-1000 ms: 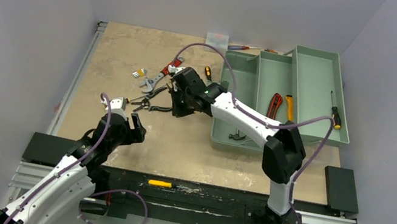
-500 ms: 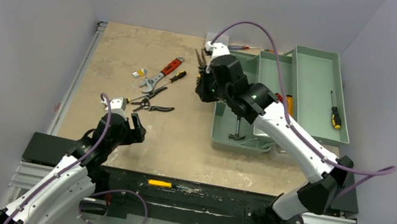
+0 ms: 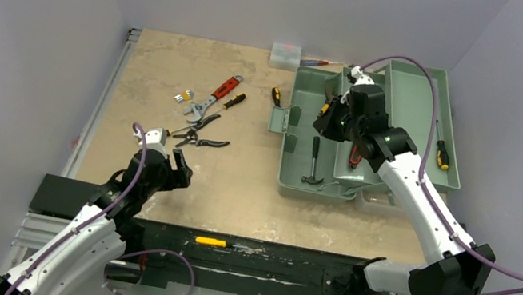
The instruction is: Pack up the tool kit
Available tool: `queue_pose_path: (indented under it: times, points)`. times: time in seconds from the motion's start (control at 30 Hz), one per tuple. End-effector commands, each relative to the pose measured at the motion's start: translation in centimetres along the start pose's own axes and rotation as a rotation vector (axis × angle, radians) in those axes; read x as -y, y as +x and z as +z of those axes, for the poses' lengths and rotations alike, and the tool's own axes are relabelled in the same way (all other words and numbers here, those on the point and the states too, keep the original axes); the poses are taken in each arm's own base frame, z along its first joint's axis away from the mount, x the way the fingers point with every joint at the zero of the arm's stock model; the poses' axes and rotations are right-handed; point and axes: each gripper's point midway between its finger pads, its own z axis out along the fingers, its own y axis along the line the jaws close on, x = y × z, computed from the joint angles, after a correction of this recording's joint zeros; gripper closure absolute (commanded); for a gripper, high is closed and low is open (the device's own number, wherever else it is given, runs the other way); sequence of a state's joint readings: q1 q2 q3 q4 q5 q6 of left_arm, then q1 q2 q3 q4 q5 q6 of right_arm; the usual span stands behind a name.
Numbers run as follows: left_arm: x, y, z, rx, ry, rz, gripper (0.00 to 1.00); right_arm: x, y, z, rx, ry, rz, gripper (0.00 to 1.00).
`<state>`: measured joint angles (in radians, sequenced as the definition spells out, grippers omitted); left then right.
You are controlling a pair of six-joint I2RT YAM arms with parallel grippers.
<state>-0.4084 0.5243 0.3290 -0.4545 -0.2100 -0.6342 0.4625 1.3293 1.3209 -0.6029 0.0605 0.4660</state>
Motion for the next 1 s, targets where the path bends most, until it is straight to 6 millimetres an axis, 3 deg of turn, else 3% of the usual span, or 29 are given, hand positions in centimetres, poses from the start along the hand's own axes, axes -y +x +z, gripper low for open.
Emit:
queue_pose_path:
  times: [0.0, 0.17, 0.3, 0.47, 0.67, 0.73, 0.87, 0.97]
  points:
    - [1.3, -2.1, -0.4, 0.057, 0.039, -0.003, 0.25, -5.3, -0.5, -1.3, 0.034, -0.296, 0.06, 1.0]
    - [1.3, -2.0, -0.4, 0.055, 0.038, -0.003, 0.25, -7.1, 1.1, -0.1, -0.041, -0.41, 0.057, 1.0]
    - [1.3, -2.0, -0.4, 0.055, 0.038, -0.003, 0.25, -6.7, 2.5, 2.0, -0.087, -0.386, 0.098, 1.0]
    - [1.3, -2.0, -0.4, 0.055, 0.036, -0.003, 0.25, -3.6, 3.3, 4.8, -0.08, -0.21, 0.122, 0.99]
    - [1.3, -2.0, -0.4, 0.055, 0.036, -0.003, 0.25, 0.5, 4.2, 6.5, -0.084, 0.006, 0.077, 0.91]
    - [1.3, -2.1, -0.4, 0.056, 0.036, -0.003, 0.25, 1.4, 4.5, 6.8, -0.093, 0.049, 0.06, 0.84]
    - [1.3, -2.1, -0.4, 0.058, 0.034, -0.003, 0.25, 1.9, 4.7, 6.8, -0.109, 0.069, 0.024, 0.55]
    - [0.8, -2.2, -0.5, 0.062, 0.008, -0.014, 0.24, 0.4, 4.1, 6.2, -0.099, -0.012, 0.0, 0.49]
